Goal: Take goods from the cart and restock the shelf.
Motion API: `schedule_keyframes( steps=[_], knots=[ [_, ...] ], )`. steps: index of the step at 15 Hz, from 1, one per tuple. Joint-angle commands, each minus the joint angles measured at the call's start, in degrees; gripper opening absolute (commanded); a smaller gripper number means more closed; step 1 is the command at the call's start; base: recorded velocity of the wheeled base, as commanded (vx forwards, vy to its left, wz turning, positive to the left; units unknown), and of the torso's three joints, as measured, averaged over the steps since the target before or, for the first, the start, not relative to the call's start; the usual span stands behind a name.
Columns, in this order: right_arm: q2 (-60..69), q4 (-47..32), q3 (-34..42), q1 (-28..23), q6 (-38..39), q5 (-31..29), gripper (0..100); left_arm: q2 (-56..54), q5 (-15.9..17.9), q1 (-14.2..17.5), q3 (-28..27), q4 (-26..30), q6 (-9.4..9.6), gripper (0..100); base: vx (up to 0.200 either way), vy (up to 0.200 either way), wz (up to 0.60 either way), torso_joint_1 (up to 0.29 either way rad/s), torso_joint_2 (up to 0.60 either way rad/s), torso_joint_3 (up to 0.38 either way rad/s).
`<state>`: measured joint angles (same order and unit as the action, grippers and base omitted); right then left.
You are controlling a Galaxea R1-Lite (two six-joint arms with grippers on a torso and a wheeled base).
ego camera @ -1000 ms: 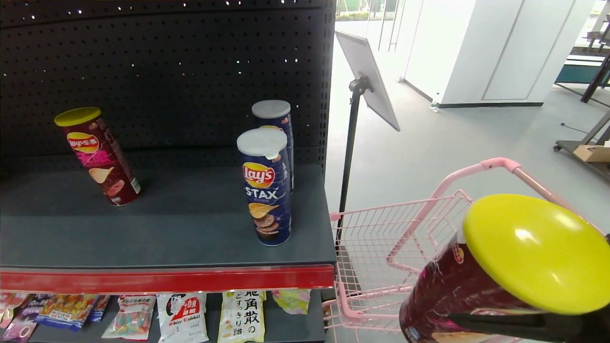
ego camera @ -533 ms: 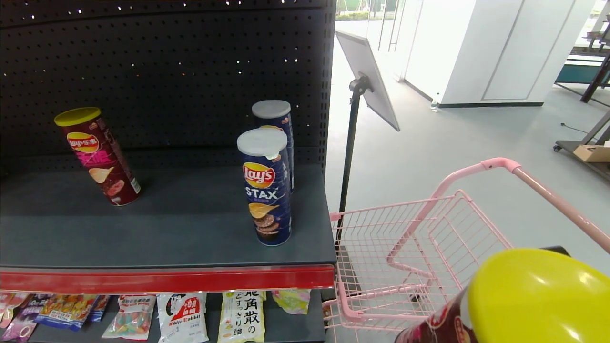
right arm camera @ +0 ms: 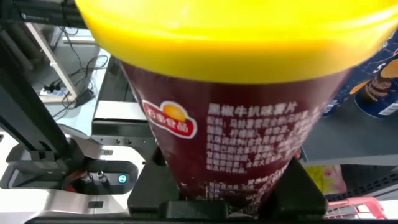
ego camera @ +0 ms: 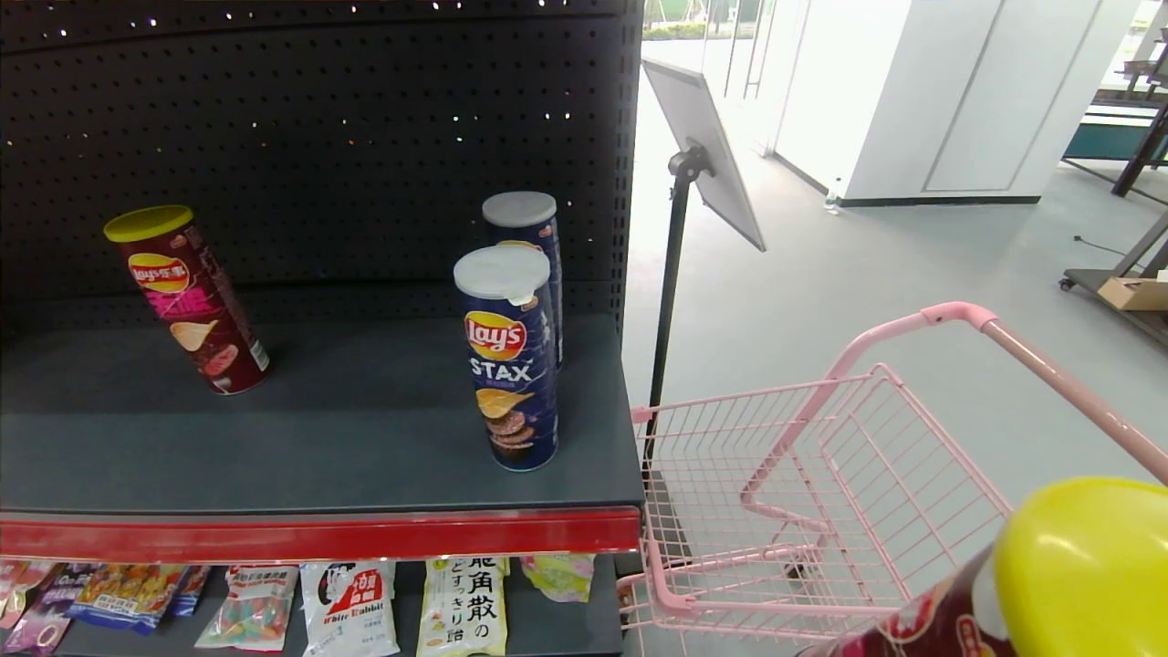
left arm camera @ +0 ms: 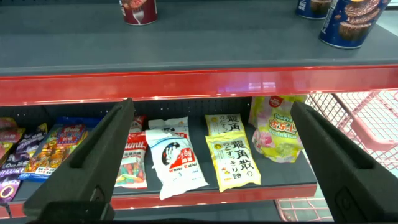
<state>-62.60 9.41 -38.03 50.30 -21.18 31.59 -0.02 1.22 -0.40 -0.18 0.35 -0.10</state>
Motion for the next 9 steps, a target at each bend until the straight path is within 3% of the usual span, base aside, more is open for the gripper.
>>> schedule_keyframes(
  steps=[1, 9],
  knots=[
    [1.5, 0.0, 0.5, -0.2, 0.3, 0.0, 0, 0.0, 0.0, 0.1, 0.0, 0.0, -0.08, 100, 0.0, 0.0, 0.0, 0.0, 0.0, 0.0],
    [1.3, 0.0, 1.4, -0.3, 1.1, 0.1, 0, 0.0, 0.0, 0.1, 0.0, 0.0, 0.01, 100, 0.0, 0.0, 0.0, 0.0, 0.0, 0.0]
  ],
)
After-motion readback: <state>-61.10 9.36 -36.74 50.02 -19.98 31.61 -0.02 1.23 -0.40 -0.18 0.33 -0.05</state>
